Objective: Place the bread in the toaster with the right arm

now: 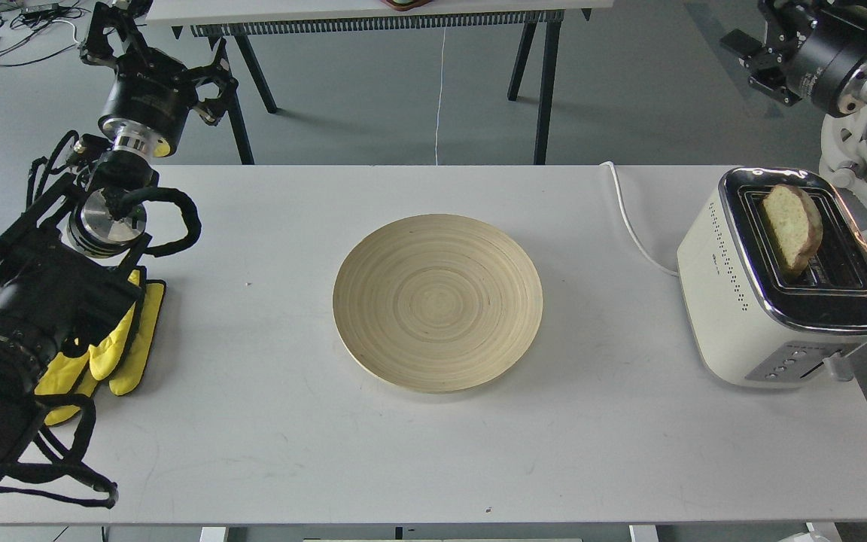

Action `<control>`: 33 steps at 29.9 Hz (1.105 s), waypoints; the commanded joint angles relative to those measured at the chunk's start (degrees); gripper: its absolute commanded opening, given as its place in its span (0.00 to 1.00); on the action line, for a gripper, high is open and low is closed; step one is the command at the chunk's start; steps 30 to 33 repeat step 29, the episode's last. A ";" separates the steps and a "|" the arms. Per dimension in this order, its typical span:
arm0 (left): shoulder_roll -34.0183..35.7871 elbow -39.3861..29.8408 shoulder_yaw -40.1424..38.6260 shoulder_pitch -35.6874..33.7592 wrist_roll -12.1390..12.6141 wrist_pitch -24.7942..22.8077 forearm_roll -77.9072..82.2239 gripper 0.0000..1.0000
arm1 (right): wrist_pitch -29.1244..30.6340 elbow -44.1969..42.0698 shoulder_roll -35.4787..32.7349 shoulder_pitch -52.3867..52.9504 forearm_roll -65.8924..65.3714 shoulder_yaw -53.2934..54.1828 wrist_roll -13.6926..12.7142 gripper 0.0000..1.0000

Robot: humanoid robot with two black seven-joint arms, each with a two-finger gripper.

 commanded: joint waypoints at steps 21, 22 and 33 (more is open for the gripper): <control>-0.01 0.00 -0.09 -0.05 -0.36 0.00 -0.10 1.00 | 15.10 -19.68 27.83 -29.83 13.37 56.72 -1.43 0.99; -0.01 0.00 -0.01 -0.05 -0.27 0.00 -0.10 1.00 | 15.54 -19.50 28.09 -29.75 13.37 56.72 -1.34 0.99; -0.01 0.00 -0.09 -0.05 -0.36 0.00 -0.10 1.00 | 15.54 -19.15 28.10 -29.22 13.28 56.63 -1.25 0.99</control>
